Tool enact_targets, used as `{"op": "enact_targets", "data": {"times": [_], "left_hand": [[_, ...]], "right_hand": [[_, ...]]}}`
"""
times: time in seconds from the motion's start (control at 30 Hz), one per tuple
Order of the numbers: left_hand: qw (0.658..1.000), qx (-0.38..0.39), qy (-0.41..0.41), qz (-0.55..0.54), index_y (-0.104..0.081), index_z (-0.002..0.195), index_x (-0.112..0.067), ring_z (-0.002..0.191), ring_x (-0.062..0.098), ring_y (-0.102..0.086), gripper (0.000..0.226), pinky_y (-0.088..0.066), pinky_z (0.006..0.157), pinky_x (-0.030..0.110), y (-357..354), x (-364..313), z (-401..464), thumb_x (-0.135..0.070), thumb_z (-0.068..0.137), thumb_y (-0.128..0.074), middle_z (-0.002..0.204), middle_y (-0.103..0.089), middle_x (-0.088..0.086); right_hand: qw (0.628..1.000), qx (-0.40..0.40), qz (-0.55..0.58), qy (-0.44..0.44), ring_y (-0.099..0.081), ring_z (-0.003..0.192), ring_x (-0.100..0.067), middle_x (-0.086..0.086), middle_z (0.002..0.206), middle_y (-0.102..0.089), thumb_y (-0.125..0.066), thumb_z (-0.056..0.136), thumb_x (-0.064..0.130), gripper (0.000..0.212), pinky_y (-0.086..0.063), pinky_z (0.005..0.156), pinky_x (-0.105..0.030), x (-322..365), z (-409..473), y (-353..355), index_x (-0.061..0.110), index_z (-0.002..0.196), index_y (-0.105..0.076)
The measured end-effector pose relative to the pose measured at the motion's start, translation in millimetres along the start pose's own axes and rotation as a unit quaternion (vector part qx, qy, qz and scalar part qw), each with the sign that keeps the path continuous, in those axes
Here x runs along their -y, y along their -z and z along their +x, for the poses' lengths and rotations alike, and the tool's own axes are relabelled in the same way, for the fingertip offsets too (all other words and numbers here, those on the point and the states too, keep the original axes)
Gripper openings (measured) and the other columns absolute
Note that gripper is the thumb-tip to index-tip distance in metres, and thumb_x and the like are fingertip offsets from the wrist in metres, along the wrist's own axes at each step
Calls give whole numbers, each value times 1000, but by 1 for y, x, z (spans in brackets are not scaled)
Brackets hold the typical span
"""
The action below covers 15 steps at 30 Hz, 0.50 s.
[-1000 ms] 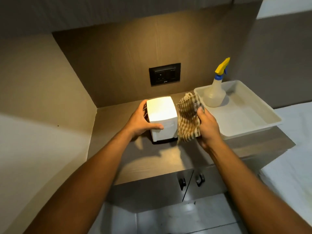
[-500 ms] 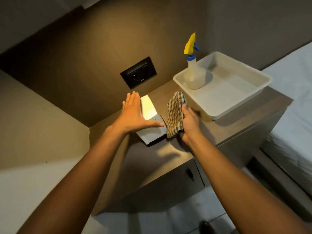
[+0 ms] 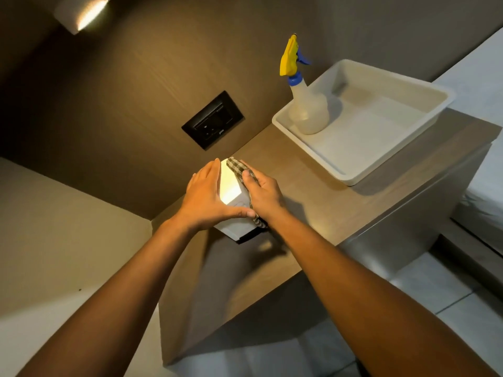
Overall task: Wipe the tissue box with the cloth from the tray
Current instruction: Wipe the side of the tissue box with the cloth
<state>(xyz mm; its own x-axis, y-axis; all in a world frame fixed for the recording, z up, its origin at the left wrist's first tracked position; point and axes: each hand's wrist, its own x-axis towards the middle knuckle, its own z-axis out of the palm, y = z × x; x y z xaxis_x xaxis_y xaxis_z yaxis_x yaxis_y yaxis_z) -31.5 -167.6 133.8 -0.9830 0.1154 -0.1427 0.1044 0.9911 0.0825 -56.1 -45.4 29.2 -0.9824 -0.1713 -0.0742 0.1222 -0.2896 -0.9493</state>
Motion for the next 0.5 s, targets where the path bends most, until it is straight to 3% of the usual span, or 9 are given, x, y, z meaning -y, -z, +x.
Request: {"op": "enact_targets", "data": {"times": [0.17,0.23,0.33,0.5], "left_hand": [[999,-9,-7,32,-14,163,-7,154,31,-23,145,-19,125,60,-5,2,-1,-107,59,-32,169,-24,13],[999,-2,-8,37,-9,164,-7,157,31,-17,141,-14,126,61,-6,4,-1,-106,64,-26,171,-18,14],[1000,2,-2,21,0,165,-10,160,24,0,134,-2,128,53,-9,7,-3,-103,69,-14,175,-1,9],[1000,-14,5,-3,1,165,-14,160,19,3,107,1,129,48,-13,10,-1,-86,86,-4,175,3,5]], "right_hand": [[1000,16,-10,-12,-67,94,-16,2,98,-73,-46,93,52,41,-56,80,-35,3,16,6,28,116,-70],[1000,17,-8,-10,-68,90,-15,3,93,-73,-45,93,53,36,-56,75,-32,3,12,7,33,107,-71],[1000,3,-5,-23,-69,89,-16,1,95,-72,-43,85,65,30,-60,78,-42,-6,-5,9,50,92,-68],[1000,1,12,-12,-71,92,-15,2,102,-72,-45,82,69,40,-62,77,-43,-23,-26,11,53,116,-61]]}}
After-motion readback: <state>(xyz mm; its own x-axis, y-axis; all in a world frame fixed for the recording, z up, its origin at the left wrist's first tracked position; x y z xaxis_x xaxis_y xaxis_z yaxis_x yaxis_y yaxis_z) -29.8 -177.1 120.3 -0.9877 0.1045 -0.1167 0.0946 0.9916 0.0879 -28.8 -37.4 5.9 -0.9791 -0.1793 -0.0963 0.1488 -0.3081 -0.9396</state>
